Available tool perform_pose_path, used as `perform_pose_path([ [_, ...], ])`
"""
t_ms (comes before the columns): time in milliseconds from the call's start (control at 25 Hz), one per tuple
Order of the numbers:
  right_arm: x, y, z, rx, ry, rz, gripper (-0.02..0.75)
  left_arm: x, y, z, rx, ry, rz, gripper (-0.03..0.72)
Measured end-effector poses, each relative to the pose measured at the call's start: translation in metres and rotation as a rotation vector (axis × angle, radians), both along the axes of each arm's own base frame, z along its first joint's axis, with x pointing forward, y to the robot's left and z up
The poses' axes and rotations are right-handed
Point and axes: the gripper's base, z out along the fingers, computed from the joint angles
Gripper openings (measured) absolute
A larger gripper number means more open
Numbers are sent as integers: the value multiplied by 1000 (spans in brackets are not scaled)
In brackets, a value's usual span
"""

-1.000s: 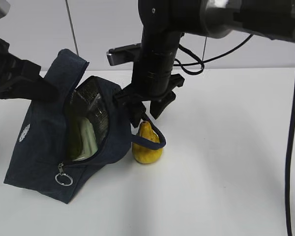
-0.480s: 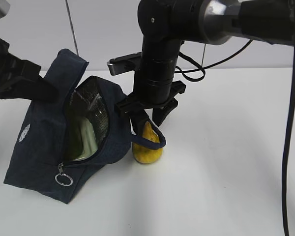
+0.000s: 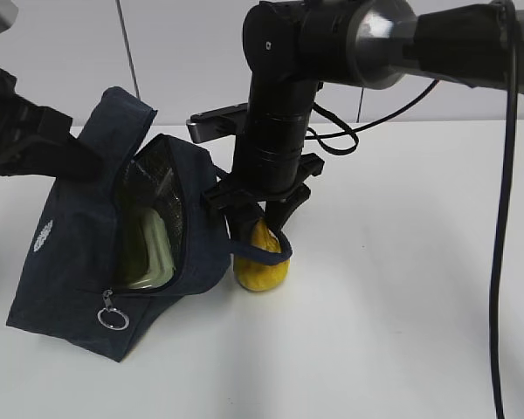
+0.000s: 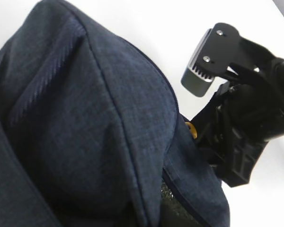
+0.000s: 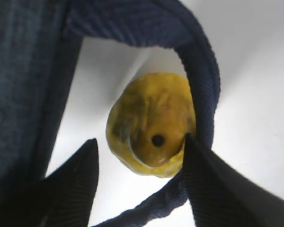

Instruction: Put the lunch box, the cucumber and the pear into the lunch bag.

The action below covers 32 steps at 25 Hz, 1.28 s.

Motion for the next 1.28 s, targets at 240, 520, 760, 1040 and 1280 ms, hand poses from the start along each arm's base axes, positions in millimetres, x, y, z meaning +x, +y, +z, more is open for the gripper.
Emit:
perform_pose_path([
  [240, 0, 0, 0, 2, -6, 7, 438, 0, 0, 0, 0, -1, 1, 22],
  [520, 2, -1, 0, -13, -27, 11, 274, 0, 0, 0, 0, -1, 1, 22],
  [760, 2, -1, 0, -17, -29, 12, 249, 0, 0, 0, 0, -1, 1, 22],
  [1040, 3, -2, 0, -26, -35, 15, 246, 0, 0, 0, 0, -1, 1, 22],
  [1280, 3, -4, 2, -38, -45, 18, 245, 0, 0, 0, 0, -1, 1, 22],
])
